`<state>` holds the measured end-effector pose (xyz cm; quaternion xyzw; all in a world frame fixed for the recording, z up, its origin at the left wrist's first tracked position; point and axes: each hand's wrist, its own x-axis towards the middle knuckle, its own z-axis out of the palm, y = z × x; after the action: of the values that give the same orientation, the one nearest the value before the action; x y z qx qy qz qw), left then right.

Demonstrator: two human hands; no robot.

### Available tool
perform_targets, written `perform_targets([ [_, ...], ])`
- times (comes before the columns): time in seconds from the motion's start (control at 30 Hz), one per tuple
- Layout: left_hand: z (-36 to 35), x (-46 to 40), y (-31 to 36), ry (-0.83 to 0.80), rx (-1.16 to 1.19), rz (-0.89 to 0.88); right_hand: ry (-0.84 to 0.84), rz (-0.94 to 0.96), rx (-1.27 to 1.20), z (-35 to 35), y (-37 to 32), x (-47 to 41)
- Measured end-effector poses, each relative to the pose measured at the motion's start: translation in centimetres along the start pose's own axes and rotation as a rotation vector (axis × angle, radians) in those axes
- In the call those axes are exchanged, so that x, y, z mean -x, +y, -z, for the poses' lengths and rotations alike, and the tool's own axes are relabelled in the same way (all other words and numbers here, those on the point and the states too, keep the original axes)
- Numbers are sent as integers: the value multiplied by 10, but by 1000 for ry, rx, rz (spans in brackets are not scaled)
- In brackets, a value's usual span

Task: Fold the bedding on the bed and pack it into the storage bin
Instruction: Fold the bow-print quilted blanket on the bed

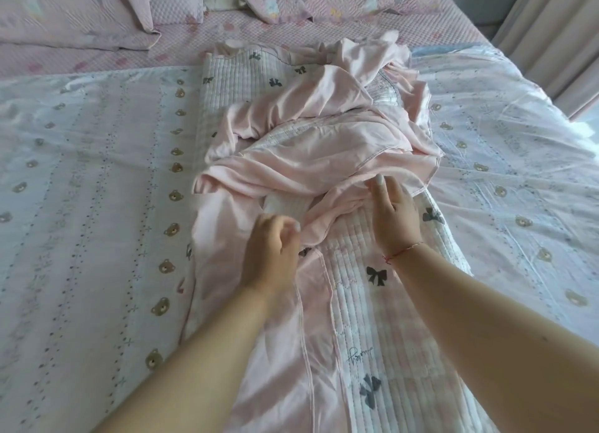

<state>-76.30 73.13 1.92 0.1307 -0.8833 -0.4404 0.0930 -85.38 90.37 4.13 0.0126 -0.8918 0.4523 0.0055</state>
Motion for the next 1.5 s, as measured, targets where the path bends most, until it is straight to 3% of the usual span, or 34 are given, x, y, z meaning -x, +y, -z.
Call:
perform_targets([
  [0.07,-4,15,-19,-253,-62,39,-212,-60,295,4,17,-3],
  [0.13,-1,20,-36,-438,-160,133,-446,-255,342,14,31,-5],
  [0.2,6,15,-38,-445,-103,277,-511,-339,263,23,36,-7],
  [0.3,7,12,-26,-363,4,382,-475,-208,313,25,29,-1],
  [0.4,11,28,-17,-417,-132,189,-528,49,445,16,31,24],
  [0.47,13,40,-27,-488,-291,127,-669,16,526,12,45,38],
  [0.53,20,45,-35,-474,-355,233,-738,-39,590,15,57,44],
  [0.6,30,51,-31,-373,-305,319,-705,-56,615,25,54,47],
  [0.63,34,57,-26,-299,-280,272,-662,-51,598,29,49,49],
  [0.7,34,77,-8,-250,-214,11,-544,-5,502,36,37,62],
  [0.8,18,121,4,-533,-289,-272,-532,126,349,42,31,95],
  [0.87,21,137,-15,-632,-469,-175,-680,130,425,45,47,113],
  [1.0,41,137,-55,-590,-648,35,-711,49,675,61,76,116],
  [1.13,44,130,-51,-482,-629,241,-667,-34,612,74,74,113],
  [1.27,56,126,-39,-320,-580,261,-620,-120,529,88,72,110],
  [1.33,59,126,-31,-200,-501,219,-513,-165,417,91,70,105],
  [1.4,64,122,-26,-12,-485,133,-299,-159,404,93,71,97],
  [1.5,73,103,-37,186,-487,331,-115,-308,421,95,83,81],
])
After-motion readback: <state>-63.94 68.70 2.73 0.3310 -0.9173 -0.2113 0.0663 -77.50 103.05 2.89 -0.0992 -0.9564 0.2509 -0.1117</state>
